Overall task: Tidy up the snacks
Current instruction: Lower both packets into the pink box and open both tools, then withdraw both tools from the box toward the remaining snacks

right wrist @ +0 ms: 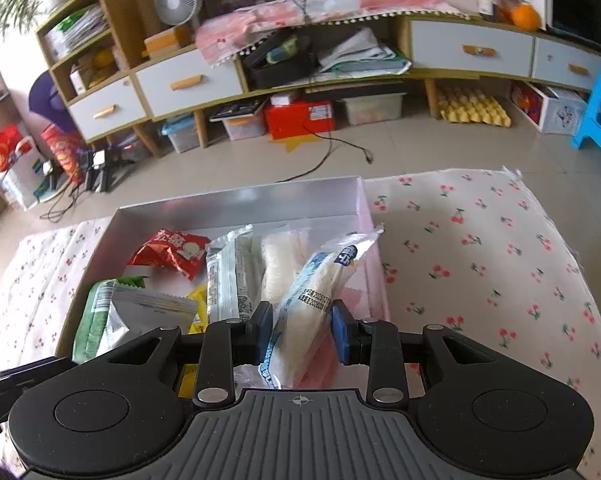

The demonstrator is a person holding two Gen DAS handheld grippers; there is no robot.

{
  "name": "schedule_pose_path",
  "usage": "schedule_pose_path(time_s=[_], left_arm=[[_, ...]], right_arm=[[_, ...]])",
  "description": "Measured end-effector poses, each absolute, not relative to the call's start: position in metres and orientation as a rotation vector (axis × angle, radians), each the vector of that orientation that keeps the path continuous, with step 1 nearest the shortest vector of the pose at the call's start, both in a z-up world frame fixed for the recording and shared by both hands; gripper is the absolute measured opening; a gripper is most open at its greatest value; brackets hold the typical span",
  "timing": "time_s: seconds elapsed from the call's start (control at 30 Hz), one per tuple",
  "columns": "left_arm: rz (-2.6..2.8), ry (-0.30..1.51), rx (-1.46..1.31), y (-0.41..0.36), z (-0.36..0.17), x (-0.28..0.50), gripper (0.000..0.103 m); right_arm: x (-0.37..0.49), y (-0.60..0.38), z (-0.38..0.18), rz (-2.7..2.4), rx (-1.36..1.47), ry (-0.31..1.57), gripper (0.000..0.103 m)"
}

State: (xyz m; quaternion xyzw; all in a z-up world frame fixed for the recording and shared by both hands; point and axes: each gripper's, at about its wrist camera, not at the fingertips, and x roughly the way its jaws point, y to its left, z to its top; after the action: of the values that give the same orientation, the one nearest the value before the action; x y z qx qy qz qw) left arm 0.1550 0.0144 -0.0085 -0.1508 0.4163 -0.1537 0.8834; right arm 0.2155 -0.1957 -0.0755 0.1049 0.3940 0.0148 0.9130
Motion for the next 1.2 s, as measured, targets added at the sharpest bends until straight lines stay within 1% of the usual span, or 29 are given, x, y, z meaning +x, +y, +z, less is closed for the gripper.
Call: schedule_pose_path(time_s=[0.1, 0.23, 0.3, 0.37, 0.43, 0.53, 0.6, 0.63, 0.67, 0.8, 0.93, 1.0, 1.2], left_arm=[[-0.312, 0.877, -0.295, 0.017, -0.009, 0.155, 0.047], [-0.301, 0.890, -0.269, 0.020, -0.010, 0.156, 0.049], [-0.302, 0.897, -0.257, 0.021, -0.010, 0.156, 0.052], [-0.302, 0.903, -0.241, 0.021, -0.010, 0.154, 0.055], [-0.305, 0.910, -0.231, 0.022, -0.010, 0.152, 0.057], [-0.300, 0.920, -0.216, 0.024, -0.008, 0.148, 0.065], [-0.298, 0.922, -0.200, 0.024, -0.007, 0.145, 0.068], [-0.296, 0.924, -0.193, 0.024, -0.006, 0.144, 0.068], [-0.294, 0.927, -0.185, 0.025, -0.006, 0.142, 0.070], [-0.295, 0.939, -0.168, 0.028, -0.004, 0.138, 0.073], [-0.304, 0.947, -0.161, 0.031, -0.002, 0.133, 0.077], [-0.304, 0.947, -0.154, 0.032, -0.001, 0.131, 0.082], [-0.311, 0.949, -0.120, 0.036, 0.001, 0.122, 0.090]], right_arm=[[0.220, -0.195, -0.079, 0.033, 0.203, 0.813, 0.031], [0.219, -0.200, -0.079, 0.042, 0.217, 0.812, 0.034], [0.217, -0.203, -0.073, 0.030, 0.235, 0.809, 0.036], [0.213, -0.205, -0.065, 0.040, 0.249, 0.788, 0.050], [0.206, -0.207, -0.059, 0.032, 0.258, 0.773, 0.055], [0.197, -0.211, -0.052, 0.017, 0.259, 0.785, 0.055], [0.189, -0.214, -0.047, 0.012, 0.265, 0.786, 0.059], [0.185, -0.215, -0.044, 0.013, 0.268, 0.784, 0.065], [0.180, -0.216, -0.040, 0.012, 0.268, 0.780, 0.068], [0.165, -0.212, -0.032, 0.013, 0.237, 0.787, 0.069], [0.154, -0.206, -0.029, 0.007, 0.208, 0.813, 0.075], [0.149, -0.204, -0.030, 0.000, 0.203, 0.838, 0.075], [0.131, -0.194, -0.034, -0.011, 0.179, 0.911, 0.080]])
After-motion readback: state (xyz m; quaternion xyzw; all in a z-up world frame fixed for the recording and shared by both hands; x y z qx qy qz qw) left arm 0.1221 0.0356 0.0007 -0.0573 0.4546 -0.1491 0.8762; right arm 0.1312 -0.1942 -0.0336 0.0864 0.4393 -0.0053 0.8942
